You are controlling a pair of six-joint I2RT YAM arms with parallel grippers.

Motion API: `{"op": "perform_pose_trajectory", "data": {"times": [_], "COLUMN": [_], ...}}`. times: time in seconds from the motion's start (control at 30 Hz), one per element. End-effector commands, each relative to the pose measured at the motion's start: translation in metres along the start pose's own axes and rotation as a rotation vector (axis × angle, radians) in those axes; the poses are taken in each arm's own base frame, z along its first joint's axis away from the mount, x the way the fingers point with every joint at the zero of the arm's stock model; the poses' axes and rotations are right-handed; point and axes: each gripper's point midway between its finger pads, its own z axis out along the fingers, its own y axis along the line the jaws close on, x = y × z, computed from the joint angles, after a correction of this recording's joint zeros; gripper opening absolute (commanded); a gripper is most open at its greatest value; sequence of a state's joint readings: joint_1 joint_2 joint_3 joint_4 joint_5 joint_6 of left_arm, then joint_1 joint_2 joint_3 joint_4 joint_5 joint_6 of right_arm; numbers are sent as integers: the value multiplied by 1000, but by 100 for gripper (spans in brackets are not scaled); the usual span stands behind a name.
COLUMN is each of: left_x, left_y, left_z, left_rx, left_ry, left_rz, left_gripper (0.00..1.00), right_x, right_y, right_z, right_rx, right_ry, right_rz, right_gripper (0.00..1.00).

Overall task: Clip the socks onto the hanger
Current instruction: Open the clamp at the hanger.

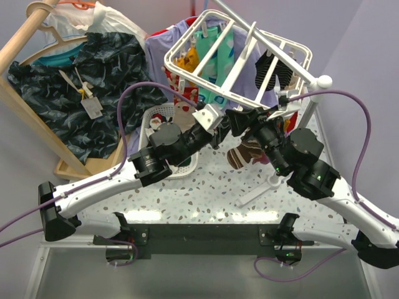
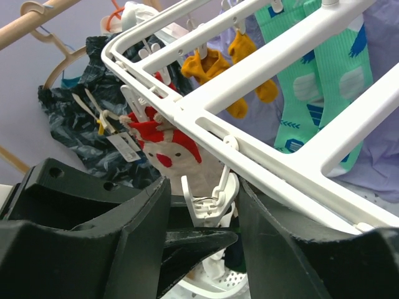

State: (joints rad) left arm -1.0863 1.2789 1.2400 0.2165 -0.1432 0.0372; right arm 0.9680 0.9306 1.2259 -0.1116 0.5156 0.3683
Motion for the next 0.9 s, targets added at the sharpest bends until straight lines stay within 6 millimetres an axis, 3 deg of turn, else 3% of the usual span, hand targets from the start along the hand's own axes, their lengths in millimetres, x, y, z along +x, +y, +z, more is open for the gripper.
{"op": "perform_pose_trajectory", "data": {"times": [0.0, 0.37, 0.63, 0.7, 0.87], "left_x": [-5, -3, -4, -1, 6], "left_y": [-34, -32, -31, -30, -28], "left_z": [-7, -12, -13, -13, -22], "left_rx": [123, 114, 109, 103, 93], "left_ry": [4, 4, -2, 6, 20], "left_rz": [-11, -11, -14, -14, -24], "left_gripper": [0, 6, 11, 25, 38], "right_x": [-39, -33, -34, -33, -35], "right_y": [-16, -24, -23, -23, -25], "right_z": [5, 3, 1, 0, -2], "right_rx": [102, 118, 101, 99, 106], "right_ry": [-142, -136, -136, -135, -139], "right_rz": [19, 8, 16, 17, 21], "right_gripper": [48, 14, 0, 0, 1]}}
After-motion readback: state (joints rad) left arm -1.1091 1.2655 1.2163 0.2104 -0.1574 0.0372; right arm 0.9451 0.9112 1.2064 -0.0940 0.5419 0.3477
